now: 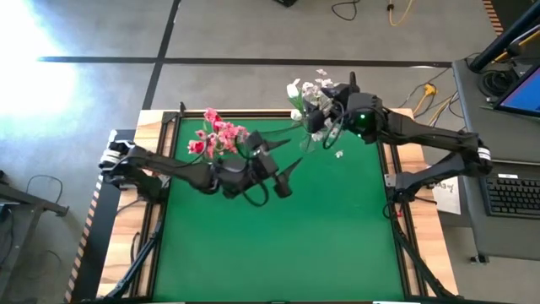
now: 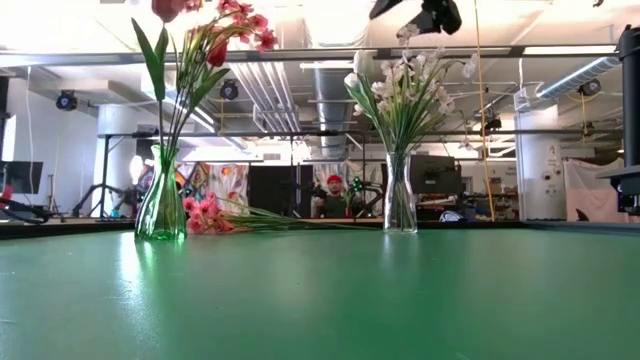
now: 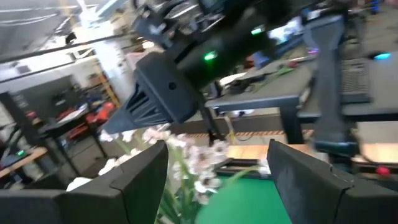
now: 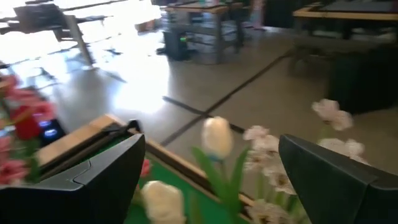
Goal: Sort flowers into vase by color
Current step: Put the pink flowers into the green vase
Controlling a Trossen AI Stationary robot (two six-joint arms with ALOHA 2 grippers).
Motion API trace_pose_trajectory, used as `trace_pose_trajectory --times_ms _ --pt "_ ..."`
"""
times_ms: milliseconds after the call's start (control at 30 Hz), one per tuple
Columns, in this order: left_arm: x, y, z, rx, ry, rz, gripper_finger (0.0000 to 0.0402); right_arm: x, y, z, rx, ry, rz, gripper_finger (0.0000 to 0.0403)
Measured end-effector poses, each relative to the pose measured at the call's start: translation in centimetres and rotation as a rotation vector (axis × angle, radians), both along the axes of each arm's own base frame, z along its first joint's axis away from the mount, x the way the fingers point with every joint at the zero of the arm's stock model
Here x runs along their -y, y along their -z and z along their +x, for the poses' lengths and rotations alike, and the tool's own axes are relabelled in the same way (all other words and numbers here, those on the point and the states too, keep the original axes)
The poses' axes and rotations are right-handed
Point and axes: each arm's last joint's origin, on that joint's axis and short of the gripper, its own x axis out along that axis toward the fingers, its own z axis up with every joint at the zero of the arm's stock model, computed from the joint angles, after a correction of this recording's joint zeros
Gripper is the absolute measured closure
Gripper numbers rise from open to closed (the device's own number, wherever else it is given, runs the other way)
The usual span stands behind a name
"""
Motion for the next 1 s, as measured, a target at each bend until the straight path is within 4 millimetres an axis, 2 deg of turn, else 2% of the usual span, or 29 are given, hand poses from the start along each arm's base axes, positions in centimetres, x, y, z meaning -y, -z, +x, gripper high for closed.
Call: trace_pose_trajectory --times_ms 267,533,767,1000 --pt "3.7 -2.4 -3.7 -0.040 0.098 0.018 0.0142 -0.7 -0.6 -0.3 -0.003 -0.226 -0.014 0.0041" --pt "5.2 -5.4 -8.6 -0.073 -0.170 0.072 0.0142 -0.7 -1.8 0.6 -0.102 -0.344 -0.057 0.0041" --pt "4.7 -7.2 -12.2 -0.112 -0.289 0.086 0.0142 -0.8 -2.9 1.5 -0.234 -0.416 -0.079 0.0041" --pt "2.1 -9.5 -15.0 -0.102 -0.348 0.100 0.0142 -1.2 -3.9 0.9 -0.280 -0.422 -0.041 0.0041"
